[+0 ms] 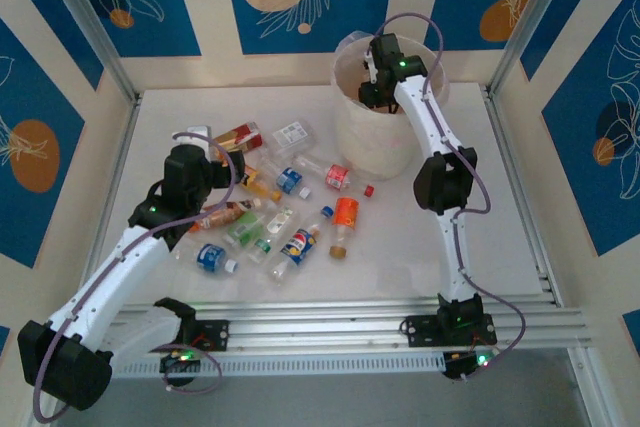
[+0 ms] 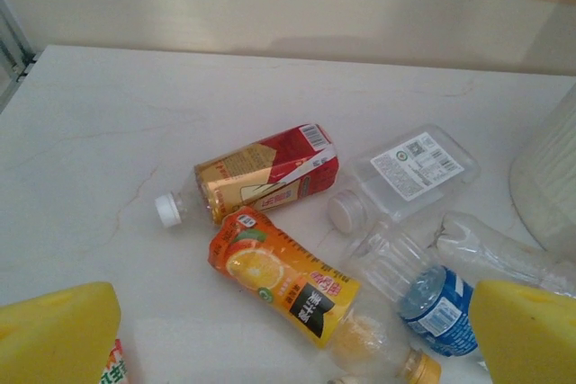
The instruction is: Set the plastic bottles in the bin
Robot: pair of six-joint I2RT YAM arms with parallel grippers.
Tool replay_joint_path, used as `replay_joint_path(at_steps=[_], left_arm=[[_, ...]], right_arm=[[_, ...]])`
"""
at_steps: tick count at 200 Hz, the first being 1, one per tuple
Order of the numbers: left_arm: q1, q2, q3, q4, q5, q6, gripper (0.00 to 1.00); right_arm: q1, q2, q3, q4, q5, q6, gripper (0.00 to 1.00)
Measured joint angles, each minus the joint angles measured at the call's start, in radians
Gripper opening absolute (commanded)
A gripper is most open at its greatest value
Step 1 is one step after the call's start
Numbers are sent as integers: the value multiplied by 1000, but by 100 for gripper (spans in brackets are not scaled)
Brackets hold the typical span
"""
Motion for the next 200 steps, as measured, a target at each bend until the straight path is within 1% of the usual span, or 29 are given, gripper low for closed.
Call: replay_joint_path(at_steps=[41,78,104,126,146,168,187,200], left_arm=[[0,0,2,-49,-44,-1,100],[10,2,26,-126,-77,-21,99],[29,2,56,-184,-78,-27,99],[69,10,93,-258,-80,-26,100],[131,32,142,-334,-85,-18,99],[193,68,195,-411,-89,-2,100],[225,106,225,-470,-88,8,99],[244,139,244,-508,-87,12,100]], right_arm=[[0,6,0,-5,1,-8,53],[0,6,0,-6,2,-11,66],[3,6,0,-6,2,-15,71],[6,4,0,-6,5,-14,79],[10,-5,0,-11,10,-17,86],[14,-31,0,-15,13,-18,90],[18,-68,0,-17,14,-17,93],[19,-101,0,-17,16,-14,97]])
